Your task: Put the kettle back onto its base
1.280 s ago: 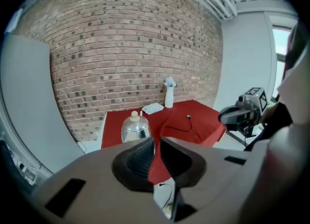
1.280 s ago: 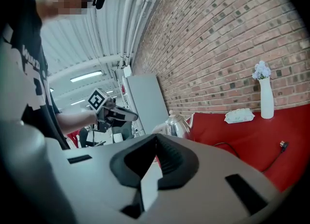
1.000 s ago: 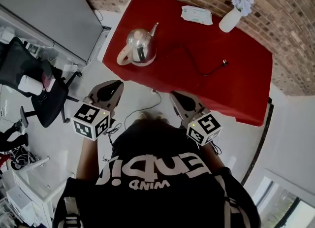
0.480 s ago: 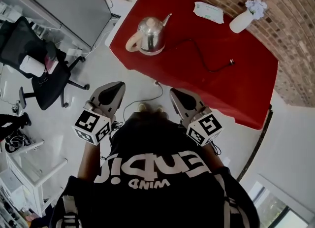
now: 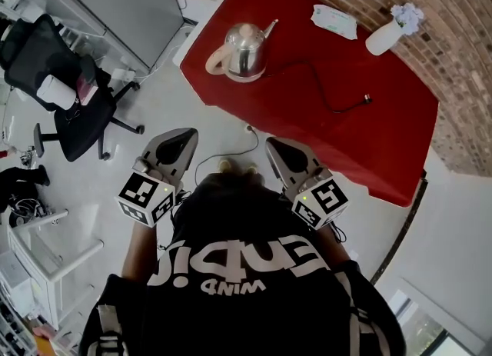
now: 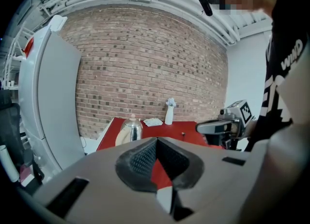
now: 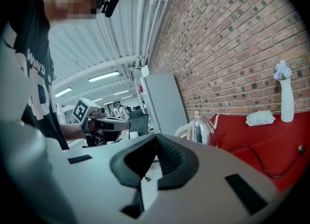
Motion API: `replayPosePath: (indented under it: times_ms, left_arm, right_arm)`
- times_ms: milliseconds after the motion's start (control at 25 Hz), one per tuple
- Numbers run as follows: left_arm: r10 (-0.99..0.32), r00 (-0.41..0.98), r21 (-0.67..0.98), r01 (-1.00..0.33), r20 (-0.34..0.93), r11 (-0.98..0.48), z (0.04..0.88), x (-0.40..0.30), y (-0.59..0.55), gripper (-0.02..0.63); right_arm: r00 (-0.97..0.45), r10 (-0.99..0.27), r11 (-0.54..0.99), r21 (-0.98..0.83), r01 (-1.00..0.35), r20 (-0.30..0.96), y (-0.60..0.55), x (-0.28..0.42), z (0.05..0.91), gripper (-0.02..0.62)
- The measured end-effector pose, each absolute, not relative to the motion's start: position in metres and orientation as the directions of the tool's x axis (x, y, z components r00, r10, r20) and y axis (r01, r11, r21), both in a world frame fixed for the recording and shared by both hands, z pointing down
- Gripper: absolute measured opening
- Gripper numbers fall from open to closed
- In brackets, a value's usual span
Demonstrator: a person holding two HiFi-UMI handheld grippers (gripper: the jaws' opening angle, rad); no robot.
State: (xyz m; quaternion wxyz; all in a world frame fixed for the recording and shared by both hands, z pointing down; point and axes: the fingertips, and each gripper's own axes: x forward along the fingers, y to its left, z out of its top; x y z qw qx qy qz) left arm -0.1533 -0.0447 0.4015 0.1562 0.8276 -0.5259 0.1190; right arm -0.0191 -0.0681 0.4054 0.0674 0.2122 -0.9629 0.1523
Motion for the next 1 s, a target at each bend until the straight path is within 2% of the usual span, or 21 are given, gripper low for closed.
replayPosePath:
  times_ms: [1000]
  left_arm:
    - [-0.798,0.440,0.136,-0.896,0.412,-0.423,0.414,-0.154,-0.028,0.009]
  right_arm:
    - [-0.912,-0.366,0.879,-0.253,-0.404,0.184,-0.058,-0.030,0.400,0.023]
